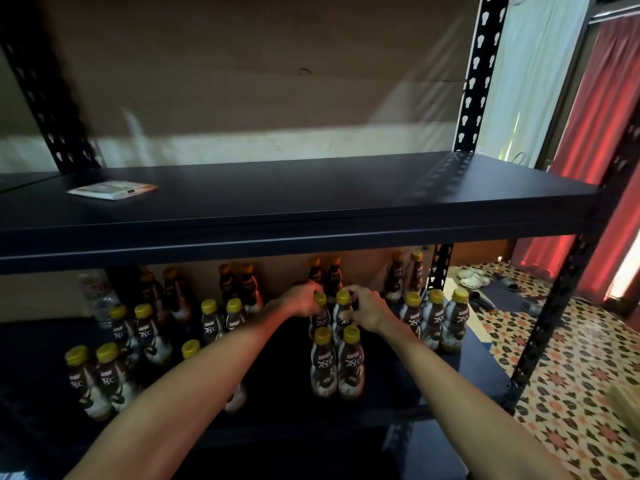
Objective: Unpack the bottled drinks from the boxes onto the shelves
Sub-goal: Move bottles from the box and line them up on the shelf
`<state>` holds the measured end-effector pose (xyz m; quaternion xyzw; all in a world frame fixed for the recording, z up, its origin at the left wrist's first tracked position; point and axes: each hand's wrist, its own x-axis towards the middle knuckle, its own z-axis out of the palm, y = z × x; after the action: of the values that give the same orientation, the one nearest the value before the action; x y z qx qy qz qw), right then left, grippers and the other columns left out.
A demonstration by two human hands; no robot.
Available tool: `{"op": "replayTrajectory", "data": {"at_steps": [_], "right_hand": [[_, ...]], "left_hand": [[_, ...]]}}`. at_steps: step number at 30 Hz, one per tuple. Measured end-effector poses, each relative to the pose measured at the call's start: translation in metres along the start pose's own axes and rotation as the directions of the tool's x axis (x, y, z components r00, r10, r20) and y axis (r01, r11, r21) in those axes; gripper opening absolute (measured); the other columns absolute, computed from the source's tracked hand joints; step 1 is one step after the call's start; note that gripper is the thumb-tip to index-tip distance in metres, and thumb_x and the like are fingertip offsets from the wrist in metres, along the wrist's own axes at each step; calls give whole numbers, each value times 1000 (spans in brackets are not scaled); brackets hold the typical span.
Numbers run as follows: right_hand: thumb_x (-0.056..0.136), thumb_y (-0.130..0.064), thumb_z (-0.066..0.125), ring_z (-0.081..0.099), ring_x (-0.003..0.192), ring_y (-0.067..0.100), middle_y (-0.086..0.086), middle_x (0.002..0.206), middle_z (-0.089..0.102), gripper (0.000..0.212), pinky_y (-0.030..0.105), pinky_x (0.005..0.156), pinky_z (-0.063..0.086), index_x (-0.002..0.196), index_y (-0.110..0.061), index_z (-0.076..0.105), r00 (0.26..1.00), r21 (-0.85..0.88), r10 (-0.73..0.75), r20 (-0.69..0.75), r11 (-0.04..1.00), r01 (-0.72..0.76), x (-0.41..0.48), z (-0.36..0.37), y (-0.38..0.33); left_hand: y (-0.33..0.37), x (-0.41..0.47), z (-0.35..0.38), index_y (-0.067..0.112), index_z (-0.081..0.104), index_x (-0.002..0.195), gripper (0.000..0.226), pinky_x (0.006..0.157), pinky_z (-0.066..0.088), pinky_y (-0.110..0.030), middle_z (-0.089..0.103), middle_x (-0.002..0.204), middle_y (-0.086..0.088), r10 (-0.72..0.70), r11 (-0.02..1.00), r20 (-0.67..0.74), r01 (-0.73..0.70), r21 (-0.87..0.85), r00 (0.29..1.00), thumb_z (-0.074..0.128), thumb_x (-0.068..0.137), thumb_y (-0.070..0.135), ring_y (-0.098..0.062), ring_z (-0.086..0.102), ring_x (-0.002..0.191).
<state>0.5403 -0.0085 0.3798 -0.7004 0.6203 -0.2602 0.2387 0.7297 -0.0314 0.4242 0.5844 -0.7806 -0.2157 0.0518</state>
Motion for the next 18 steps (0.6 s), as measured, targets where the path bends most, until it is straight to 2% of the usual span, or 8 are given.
{"op": "replayTrajectory", "data": {"at_steps": [4, 7, 10, 13, 15, 18], "right_hand": [[77, -20, 86, 65, 108, 19, 1, 115, 69, 52, 34, 97, 52, 125, -24, 65, 1000, 35, 7, -9, 999, -6, 0, 1, -3], [76, -16, 87, 66, 105, 19, 0, 110, 69, 50, 37, 96, 55, 121, -23, 67, 1000, 58, 12, -4, 998, -12, 0, 0, -4], [75, -13, 87, 65, 104, 16, -1, 107, 68, 51, 34, 96, 55, 121, -22, 67, 1000, 97, 9, 1, 995, -9, -1, -1, -3], [76, -17, 87, 65, 109, 17, -1, 113, 68, 54, 38, 99, 54, 124, -21, 63, 1000, 108, -5, 23, 994, 2, -4, -2, 0], [79, -23, 86, 63, 113, 18, -1, 117, 67, 52, 36, 102, 51, 125, -18, 60, 999, 124, -34, 25, 992, 30, -8, -5, 0], [87, -29, 79, 62, 103, 13, -5, 108, 65, 35, 30, 96, 49, 115, -16, 62, 998, 133, -57, -29, 989, 61, -15, -21, -1]], "left_hand": [[-1, -1, 1, 17, 62, 120, 36, 81, 46, -28, 65, 120, -6, -8, 1000, 1, 8, 2, 1000, 75, 86, 23, -21, 62, 106], [0, -2, 1, 16, 62, 120, 36, 86, 47, -30, 65, 120, -6, -5, 1000, -6, 5, -13, 1000, 74, 87, 22, -22, 62, 108], [2, -2, 0, 16, 62, 122, 37, 86, 46, -29, 64, 123, -6, -6, 1000, 4, 6, -11, 1000, 73, 87, 22, -22, 61, 110], [6, -5, -2, 19, 58, 129, 43, 89, 46, -30, 61, 129, -7, -20, 1000, 20, 20, 3, 1000, 71, 88, 23, -23, 59, 115], [11, -7, -3, 22, 50, 139, 54, 91, 45, -29, 57, 135, -6, -28, 1000, -2, 28, 3, 1000, 69, 89, 29, -23, 56, 119], [29, -6, -5, 30, 42, 142, 60, 98, 45, -33, 53, 138, -3, -13, 1000, -77, 12, -4, 997, 65, 89, 45, -25, 54, 122]]}}
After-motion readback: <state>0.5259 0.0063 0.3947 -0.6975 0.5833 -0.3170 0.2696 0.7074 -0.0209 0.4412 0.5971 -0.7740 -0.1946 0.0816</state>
